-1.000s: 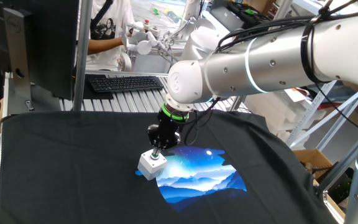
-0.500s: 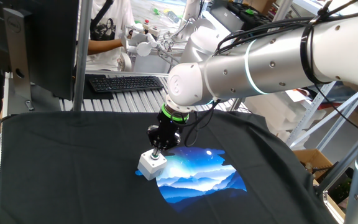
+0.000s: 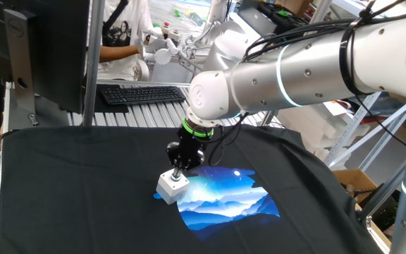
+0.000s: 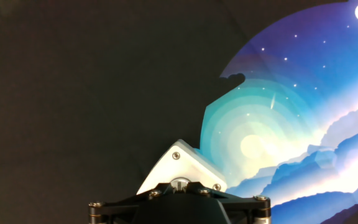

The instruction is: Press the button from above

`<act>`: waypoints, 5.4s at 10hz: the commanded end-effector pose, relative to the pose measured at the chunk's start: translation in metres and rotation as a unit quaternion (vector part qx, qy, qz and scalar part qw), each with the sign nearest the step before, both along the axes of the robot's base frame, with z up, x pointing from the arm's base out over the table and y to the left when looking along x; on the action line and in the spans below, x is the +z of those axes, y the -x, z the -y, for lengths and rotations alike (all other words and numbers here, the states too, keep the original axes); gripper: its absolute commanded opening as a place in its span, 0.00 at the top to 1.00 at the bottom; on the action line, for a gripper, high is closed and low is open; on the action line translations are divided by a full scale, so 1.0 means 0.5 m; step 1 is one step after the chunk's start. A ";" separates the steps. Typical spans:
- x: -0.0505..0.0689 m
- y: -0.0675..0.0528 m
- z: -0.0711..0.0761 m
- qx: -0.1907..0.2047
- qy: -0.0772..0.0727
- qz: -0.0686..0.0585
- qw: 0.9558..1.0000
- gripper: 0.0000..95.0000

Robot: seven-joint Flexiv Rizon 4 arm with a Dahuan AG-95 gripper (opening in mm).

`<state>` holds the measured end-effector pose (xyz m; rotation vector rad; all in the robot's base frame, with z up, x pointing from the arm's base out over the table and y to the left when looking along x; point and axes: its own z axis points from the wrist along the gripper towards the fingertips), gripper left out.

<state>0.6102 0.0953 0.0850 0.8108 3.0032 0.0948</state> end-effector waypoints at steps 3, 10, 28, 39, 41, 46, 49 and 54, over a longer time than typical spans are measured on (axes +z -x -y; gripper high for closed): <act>-0.008 0.003 0.001 -0.002 -0.015 0.000 1.000 1.00; -0.007 0.003 0.000 -0.004 -0.016 0.009 1.000 1.00; 0.073 0.007 0.005 -0.010 -0.018 -0.004 1.000 1.00; 0.111 0.020 0.026 0.000 -0.024 -0.015 1.000 1.00; 0.110 0.028 0.038 0.004 -0.022 -0.013 1.000 1.00; 0.108 0.023 0.083 0.012 -0.022 -0.016 1.000 1.00; 0.107 0.022 0.084 0.010 -0.022 -0.016 1.000 1.00; 0.111 0.025 0.087 0.014 -0.022 -0.020 0.999 1.00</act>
